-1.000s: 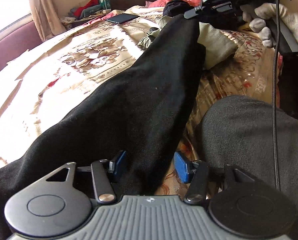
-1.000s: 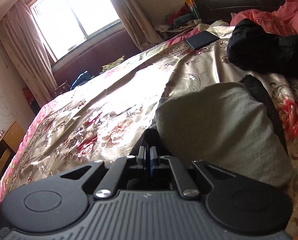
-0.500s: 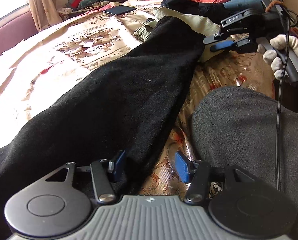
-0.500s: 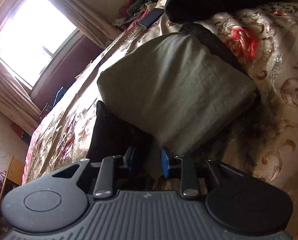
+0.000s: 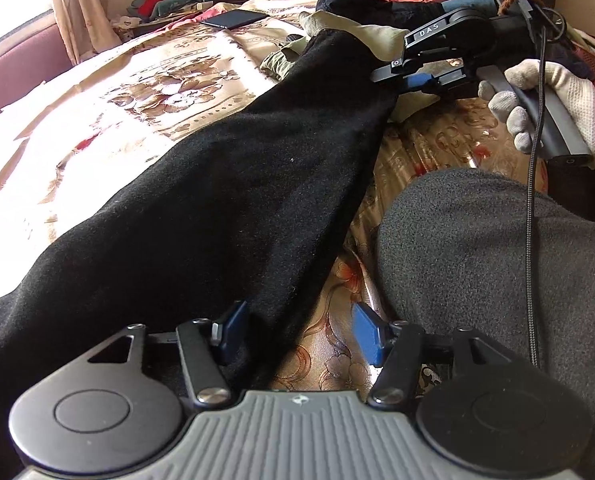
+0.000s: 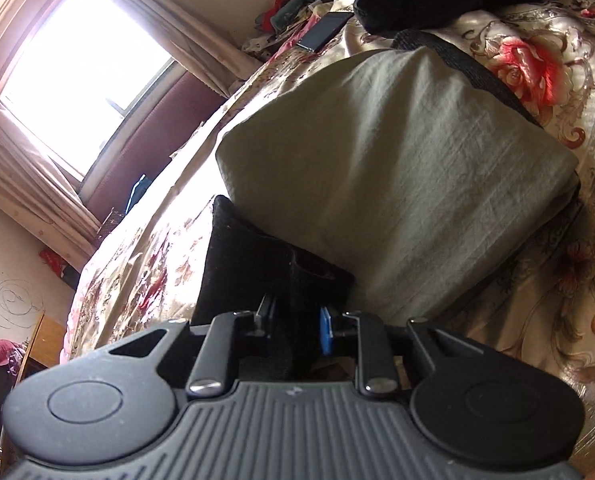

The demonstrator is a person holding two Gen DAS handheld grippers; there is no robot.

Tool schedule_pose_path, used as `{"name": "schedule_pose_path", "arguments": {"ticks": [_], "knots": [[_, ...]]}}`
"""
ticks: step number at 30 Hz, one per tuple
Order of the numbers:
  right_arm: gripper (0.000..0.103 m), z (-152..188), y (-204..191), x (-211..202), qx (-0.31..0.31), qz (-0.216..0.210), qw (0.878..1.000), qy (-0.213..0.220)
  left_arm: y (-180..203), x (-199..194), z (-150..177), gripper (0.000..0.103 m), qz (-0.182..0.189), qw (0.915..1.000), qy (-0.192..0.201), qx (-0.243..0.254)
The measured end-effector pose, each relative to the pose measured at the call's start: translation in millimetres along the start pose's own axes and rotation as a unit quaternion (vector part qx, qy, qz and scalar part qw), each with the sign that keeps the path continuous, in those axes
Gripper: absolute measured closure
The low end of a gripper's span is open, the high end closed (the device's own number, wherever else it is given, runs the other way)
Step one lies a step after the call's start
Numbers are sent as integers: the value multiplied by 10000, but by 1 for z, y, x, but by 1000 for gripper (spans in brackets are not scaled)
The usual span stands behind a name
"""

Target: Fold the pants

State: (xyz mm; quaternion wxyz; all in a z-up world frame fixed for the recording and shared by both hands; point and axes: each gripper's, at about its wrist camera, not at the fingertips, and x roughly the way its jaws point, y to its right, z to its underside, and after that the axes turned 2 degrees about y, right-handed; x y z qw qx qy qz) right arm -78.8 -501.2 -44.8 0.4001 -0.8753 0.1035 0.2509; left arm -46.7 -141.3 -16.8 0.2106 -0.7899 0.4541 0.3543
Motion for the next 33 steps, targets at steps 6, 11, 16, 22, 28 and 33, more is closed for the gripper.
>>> {"name": "schedule_pose_path", "arguments": {"ticks": [6, 11, 16, 22, 28, 33], "knots": [[53, 8, 14, 18, 331, -521, 9981, 29, -4, 2, 1, 33, 37, 9999, 43, -89], [96, 13, 8, 19, 853, -1157, 9896, 41, -4, 1, -3, 33, -26, 10000, 29, -56], [97, 7, -35, -23, -157, -1458, 9869, 678, -5, 4, -4, 33, -20, 10000, -4, -11], [77, 5, -15, 38, 323, -1056, 9938, -135, -4, 7, -10, 33, -89, 9999, 49, 34], [77, -1, -23, 21, -215, -920, 9954, 172, -6, 6, -3, 32, -64, 10000, -15, -24], [77, -7, -7, -2, -133, -578, 9978, 299, -7, 8, -5, 32, -53, 10000, -8, -53]]}}
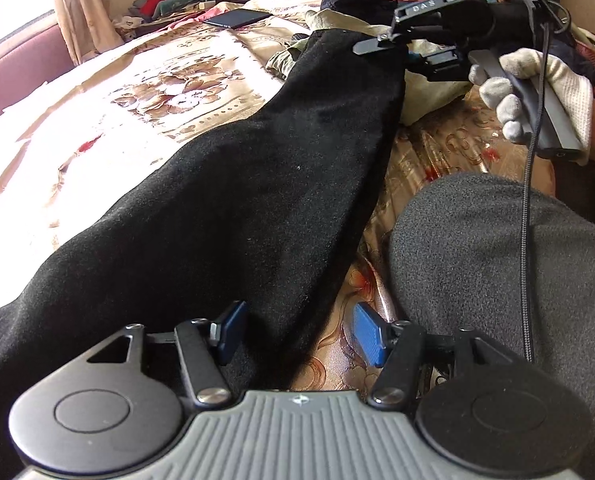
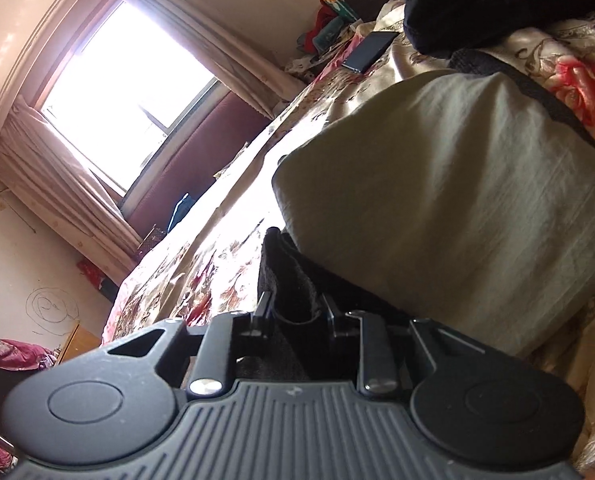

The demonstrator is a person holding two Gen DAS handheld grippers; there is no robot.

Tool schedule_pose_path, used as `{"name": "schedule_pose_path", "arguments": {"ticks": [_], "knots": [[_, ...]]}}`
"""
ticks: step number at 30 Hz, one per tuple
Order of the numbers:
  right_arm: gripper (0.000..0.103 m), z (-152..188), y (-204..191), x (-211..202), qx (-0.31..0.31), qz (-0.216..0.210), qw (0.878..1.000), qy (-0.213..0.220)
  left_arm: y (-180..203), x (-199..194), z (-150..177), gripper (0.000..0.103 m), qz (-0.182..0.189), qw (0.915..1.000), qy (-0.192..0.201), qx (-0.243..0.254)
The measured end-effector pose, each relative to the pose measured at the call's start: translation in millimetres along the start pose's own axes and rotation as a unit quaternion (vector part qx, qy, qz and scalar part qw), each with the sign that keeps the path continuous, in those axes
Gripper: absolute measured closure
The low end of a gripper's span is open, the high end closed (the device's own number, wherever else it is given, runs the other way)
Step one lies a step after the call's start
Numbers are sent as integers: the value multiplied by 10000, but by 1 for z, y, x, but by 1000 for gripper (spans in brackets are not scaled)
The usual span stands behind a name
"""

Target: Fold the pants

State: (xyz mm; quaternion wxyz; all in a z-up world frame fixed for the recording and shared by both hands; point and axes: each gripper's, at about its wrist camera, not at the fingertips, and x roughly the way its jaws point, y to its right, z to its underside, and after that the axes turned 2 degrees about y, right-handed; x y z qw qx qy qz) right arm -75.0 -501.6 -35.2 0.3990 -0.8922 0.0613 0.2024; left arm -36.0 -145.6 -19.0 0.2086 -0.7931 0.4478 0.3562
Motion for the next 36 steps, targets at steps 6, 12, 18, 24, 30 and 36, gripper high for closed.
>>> {"name": "schedule_pose_path", "arguments": {"ticks": [6, 12, 18, 24, 30, 36], "knots": [[62, 31, 27, -27, 936, -11, 9954, -194, 1, 1, 0, 32, -12, 9999, -22, 133], [60, 43, 42, 9, 1668, -400, 9844, -378, 3, 2, -1, 32, -25, 9998, -60, 184], [60, 44, 23, 25, 1536, -848, 9837, -393, 5, 3, 0, 28, 3, 9998, -57, 190], [90, 28, 14, 38, 1460, -427, 9864, -619, 6, 4, 0, 25, -17, 9996, -54, 272], [96, 8, -10, -12, 1025, -1106, 9878, 386, 6, -11, -2, 23, -54, 9998, 144, 152], [95, -1, -22, -14, 1116, -1170, 9865, 259, 8, -15, -6, 24, 19, 9997, 215, 100]]}}
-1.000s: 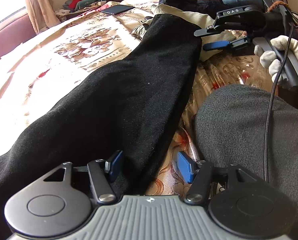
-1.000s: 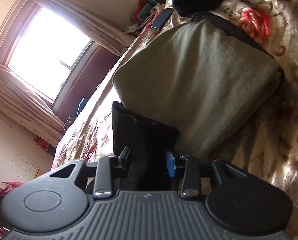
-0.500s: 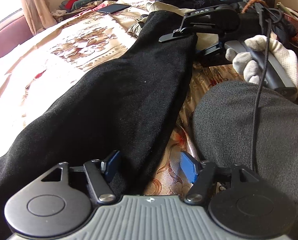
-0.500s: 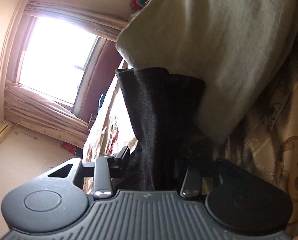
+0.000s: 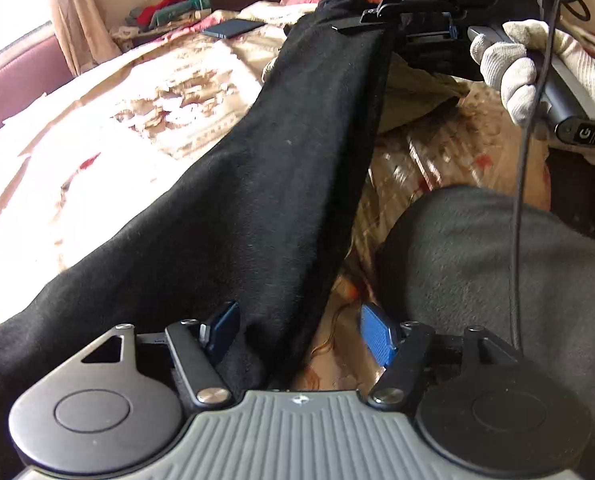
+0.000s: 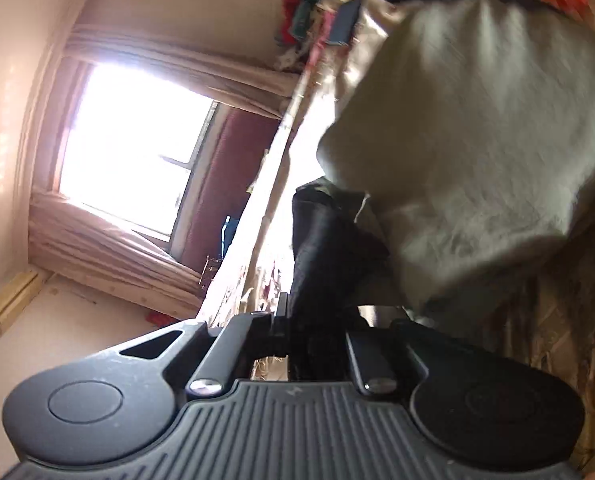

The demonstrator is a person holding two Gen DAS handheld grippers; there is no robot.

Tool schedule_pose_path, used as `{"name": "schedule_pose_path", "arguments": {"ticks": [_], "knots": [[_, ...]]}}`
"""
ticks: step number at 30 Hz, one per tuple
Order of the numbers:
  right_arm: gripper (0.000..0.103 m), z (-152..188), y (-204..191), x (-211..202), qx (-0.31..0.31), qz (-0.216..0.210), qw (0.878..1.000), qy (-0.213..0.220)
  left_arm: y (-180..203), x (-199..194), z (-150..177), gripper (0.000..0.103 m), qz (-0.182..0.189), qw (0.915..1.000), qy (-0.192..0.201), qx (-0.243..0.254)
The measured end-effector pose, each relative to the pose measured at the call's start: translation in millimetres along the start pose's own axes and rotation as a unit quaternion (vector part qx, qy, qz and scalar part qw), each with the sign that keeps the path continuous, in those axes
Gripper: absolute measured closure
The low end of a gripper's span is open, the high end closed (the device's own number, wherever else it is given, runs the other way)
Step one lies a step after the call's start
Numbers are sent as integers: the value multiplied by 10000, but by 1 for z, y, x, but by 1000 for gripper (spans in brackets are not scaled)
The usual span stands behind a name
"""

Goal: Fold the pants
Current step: 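Lift the leg end with the right gripper while the left gripper holds the trousers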

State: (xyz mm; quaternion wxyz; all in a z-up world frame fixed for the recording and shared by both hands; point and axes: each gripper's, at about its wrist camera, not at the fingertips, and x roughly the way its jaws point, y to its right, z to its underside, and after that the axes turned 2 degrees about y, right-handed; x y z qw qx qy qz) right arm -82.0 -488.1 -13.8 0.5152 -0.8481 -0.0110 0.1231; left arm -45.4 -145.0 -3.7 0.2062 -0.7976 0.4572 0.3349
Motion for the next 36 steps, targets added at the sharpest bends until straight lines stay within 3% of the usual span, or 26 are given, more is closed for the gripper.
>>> {"name": "schedule_pose_path", "arguments": {"ticks": [2, 4, 7, 11, 13, 14, 19, 21, 22, 23, 24, 25, 26, 28, 30, 33, 34, 36], "knots": [[95, 1, 2, 7, 51, -24, 10000, -23, -2, 2, 1, 22, 9, 10000, 7, -6], [94, 8, 22, 25, 6, 354, 9991, -234, -8, 13, 5, 23, -125, 9997, -202, -89], [86, 24, 45, 52, 255, 562, 9956, -707, -11, 11, 8, 23, -122, 9993, -161, -322], [63, 33, 53, 70, 156, 757, 9914, -1058, -7, 10, 14, 22, -110, 9995, -175, -237], [81, 32, 58, 74, 243, 957, 9908, -929, -7, 12, 14, 22, -124, 9995, -178, -218], [97, 30, 56, 72, 358, 884, 9921, -820, -7, 13, 12, 22, -131, 9995, -167, -231], [97, 14, 7, 34, 808, -363, 9954, -356, -12, -3, -3, 22, -203, 9992, 191, -291], [98, 13, -43, 7, -35, -1032, 9947, 2, -7, -17, -13, 21, -305, 9981, 523, -86], [98, 14, -55, 1, -412, -1079, 9932, 137, -6, -19, -15, 19, -395, 9974, 603, -2], [99, 15, -57, 3, -630, -930, 9935, 170, -7, -14, -15, 17, -449, 9974, 567, 25], [99, 13, -47, 20, -573, -512, 9970, 71, -10, -4, -12, 17, -443, 9982, 391, -44], [98, 8, -30, 35, -123, -148, 9997, -150, -16, 9, -7, 18, -385, 9990, 124, -213], [97, 5, -21, 37, 271, -110, 9991, -318, -20, 19, -5, 27, -350, 9985, -167, -383], [97, 10, -29, 5, -168, -256, 9995, -9, -17, 6, -6, 31, -276, 9988, 70, -387], [98, 8, -30, -9, -276, -150, 9993, 183, -15, -6, -4, 24, -284, 9978, 421, -423], [97, -3, 10, 14, 368, 928, 9950, -61, -27, 17, 1, 23, -269, 9976, 37, -641], [97, 0, 13, 12, 526, 840, 9950, -87, -28, 20, 1, 25, -319, 9971, -11, -692], [98, 7, -4, -2, 93, 770, 9968, 170, -26, 11, 8, 25, -365, 9961, 208, -781]]}}
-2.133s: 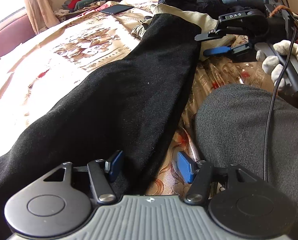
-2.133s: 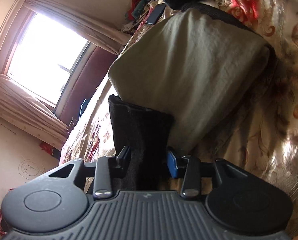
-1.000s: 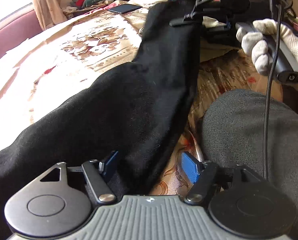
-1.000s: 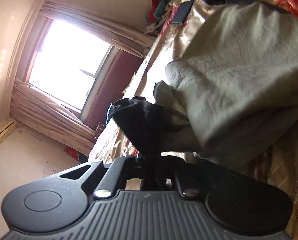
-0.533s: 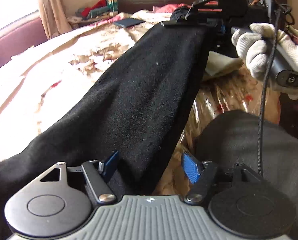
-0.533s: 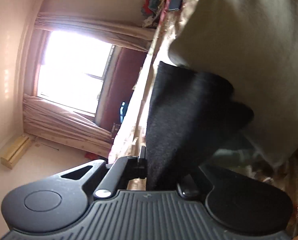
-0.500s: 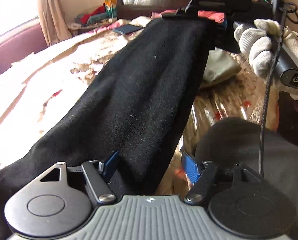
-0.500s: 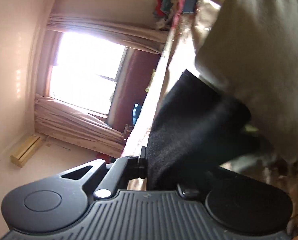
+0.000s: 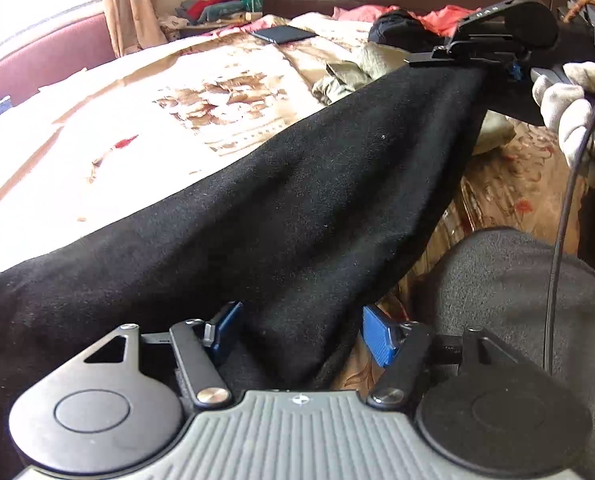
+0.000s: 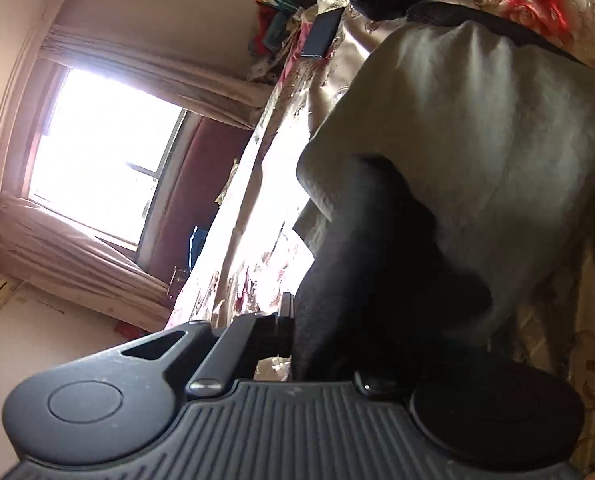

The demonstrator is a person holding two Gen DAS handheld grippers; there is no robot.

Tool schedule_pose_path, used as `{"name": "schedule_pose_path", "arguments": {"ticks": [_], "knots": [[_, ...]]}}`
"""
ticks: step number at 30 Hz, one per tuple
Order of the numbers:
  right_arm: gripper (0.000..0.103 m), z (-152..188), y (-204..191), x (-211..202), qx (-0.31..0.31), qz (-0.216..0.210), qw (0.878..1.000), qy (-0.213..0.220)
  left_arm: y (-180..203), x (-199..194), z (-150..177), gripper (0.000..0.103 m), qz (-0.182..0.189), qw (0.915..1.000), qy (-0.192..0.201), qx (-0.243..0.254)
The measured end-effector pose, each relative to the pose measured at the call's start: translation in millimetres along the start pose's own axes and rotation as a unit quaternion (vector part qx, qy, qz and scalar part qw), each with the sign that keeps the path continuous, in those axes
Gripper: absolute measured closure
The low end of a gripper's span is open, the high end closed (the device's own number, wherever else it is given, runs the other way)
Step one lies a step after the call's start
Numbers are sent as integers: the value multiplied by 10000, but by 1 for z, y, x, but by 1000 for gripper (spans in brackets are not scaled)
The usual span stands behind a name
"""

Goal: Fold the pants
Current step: 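Lift the leg end with the right gripper while the left gripper holds the trousers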

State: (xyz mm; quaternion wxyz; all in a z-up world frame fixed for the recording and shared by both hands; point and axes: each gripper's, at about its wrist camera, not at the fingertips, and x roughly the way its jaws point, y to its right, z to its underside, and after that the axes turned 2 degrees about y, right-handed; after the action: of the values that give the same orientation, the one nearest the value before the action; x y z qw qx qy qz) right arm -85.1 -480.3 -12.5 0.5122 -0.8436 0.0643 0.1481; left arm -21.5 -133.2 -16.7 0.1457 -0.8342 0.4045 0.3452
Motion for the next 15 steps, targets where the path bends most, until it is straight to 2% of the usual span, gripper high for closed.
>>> {"name": "schedule_pose_path", "arguments": {"ticks": [2, 3, 4, 5, 8, 9, 10, 12, 13, 15], "knots": [[98, -5, 4, 4, 51, 146, 9999, -19, -7, 9, 8, 25, 168, 9992, -292, -212], [97, -8, 12, 11, 310, 281, 9991, -121, -7, 10, 10, 25, 189, 9992, -327, -143], [97, -13, 17, 20, 624, 215, 9976, -190, -4, 8, 8, 25, 165, 9994, -300, -10], [97, -12, 7, 11, 530, -42, 9986, -81, 2, 3, 6, 25, 174, 9995, -240, 115], [98, -13, -46, -23, -383, -647, 9966, 343, 12, -16, 3, 23, 189, 9991, 271, 257], [99, -14, -55, -28, -682, -613, 9948, 447, 14, -17, 2, 22, 211, 9987, 355, 313], [99, -17, -50, -23, -718, -354, 9958, 436, 14, -11, 2, 21, 233, 9989, 276, 313], [97, -22, -15, -1, -83, 416, 9991, 101, 10, 17, 4, 21, 317, 9988, -301, 235], [97, -18, -11, -2, -12, 464, 9989, 18, 8, 23, 5, 21, 253, 9988, -375, 177], [98, -5, -26, -19, -494, 342, 9979, 243, 14, 14, 6, 21, 330, 9990, -281, 106]]}}
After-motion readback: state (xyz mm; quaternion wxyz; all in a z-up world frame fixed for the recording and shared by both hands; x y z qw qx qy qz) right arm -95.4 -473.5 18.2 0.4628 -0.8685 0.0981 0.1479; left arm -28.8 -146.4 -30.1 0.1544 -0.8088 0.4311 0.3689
